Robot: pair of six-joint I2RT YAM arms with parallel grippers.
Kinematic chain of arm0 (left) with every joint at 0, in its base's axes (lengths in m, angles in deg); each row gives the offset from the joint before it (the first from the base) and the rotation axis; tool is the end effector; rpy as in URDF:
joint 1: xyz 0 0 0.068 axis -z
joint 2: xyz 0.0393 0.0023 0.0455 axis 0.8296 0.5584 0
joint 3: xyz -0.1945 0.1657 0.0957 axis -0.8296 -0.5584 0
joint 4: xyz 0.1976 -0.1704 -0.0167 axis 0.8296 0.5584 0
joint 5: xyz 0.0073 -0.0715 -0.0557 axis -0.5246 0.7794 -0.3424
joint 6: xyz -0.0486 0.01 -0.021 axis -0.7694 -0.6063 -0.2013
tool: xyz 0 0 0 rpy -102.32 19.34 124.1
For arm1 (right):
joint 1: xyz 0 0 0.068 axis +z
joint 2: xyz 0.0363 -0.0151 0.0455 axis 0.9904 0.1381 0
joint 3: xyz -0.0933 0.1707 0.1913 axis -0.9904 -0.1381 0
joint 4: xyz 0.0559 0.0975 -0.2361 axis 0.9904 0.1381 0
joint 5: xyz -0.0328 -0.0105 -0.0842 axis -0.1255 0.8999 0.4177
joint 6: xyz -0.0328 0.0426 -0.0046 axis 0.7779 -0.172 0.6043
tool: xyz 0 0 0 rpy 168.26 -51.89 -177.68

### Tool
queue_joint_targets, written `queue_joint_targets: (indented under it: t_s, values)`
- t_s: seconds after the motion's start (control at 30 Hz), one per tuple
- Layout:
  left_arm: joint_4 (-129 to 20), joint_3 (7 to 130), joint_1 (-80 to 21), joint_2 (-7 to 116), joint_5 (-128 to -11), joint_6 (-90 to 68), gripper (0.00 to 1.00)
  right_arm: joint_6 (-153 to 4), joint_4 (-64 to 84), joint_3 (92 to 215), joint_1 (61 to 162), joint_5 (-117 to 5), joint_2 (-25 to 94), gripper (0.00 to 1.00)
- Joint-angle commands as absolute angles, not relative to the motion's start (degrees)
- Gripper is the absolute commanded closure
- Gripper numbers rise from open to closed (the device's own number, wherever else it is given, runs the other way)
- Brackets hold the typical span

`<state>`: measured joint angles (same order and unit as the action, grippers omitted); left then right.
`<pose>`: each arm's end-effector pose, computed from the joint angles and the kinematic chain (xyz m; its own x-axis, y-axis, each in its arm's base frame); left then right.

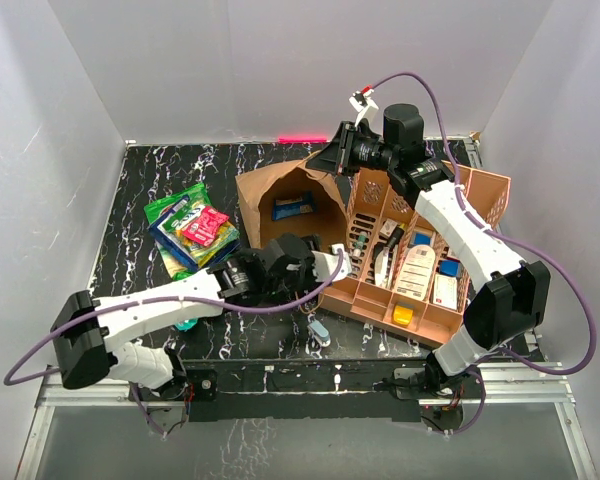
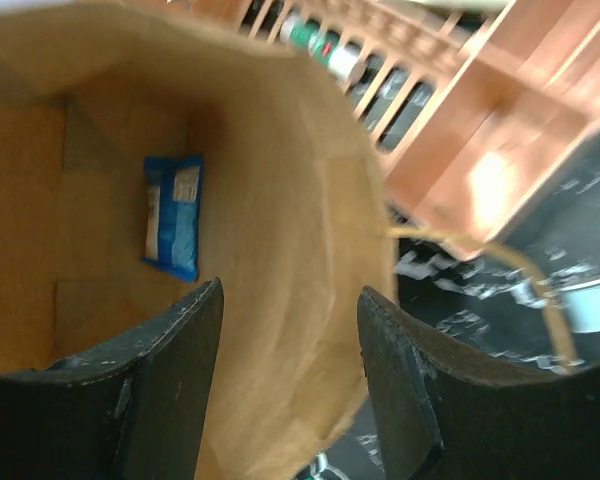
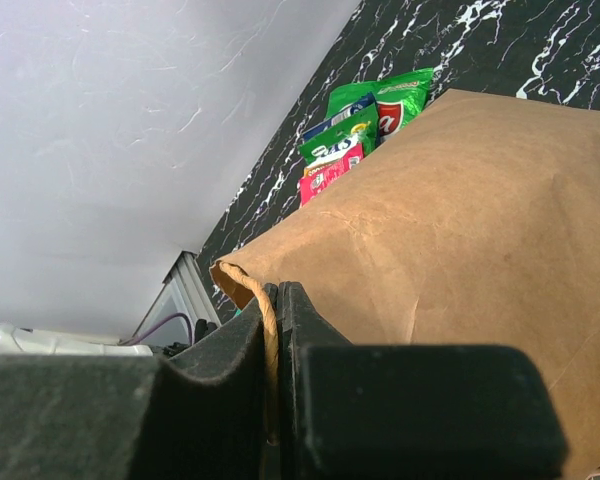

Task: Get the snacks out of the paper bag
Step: Take out the snack from the paper bag.

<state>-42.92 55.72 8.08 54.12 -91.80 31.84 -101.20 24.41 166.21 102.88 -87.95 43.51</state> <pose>0.1401 -0.2692 0.3127 0.2408 0.6527 -0.7184 0.7611 0.3323 0.5570 0.3319 0.1505 0.4016 -0.6894 0.1956 -0.6975 -0.5566 0.4732 0.6828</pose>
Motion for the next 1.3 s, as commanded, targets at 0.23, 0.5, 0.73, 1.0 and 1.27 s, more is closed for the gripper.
queue_joint_targets:
  t_s: [0.23,0.5,0.73,1.0,1.27]
  values:
    - [-56.88,52.65,-5.88,63.37,-82.88,47.34,0.5,-100.61,22.55,167.41,102.36,-88.41,40.76,0.93]
    - [-61.99,55.63,-10.03,71.58,-80.51,52.03,0.48,-100.5,23.79,168.98,102.36,-88.39,40.61,0.93]
    - [-60.21,59.93,-11.87,76.43,-80.15,55.48,0.48,-102.46,22.05,168.8,102.39,-90.08,40.84,0.93]
    - [-60.77,63.08,-14.43,81.78,-80.69,60.43,0.49,-103.86,20.77,169.1,102.42,-91.28,41.41,0.93]
    - [-62.95,65.0,-16.42,85.91,-82.0,62.5,0.5,-104.19,20.93,169.88,102.46,-91.75,42.16,0.93]
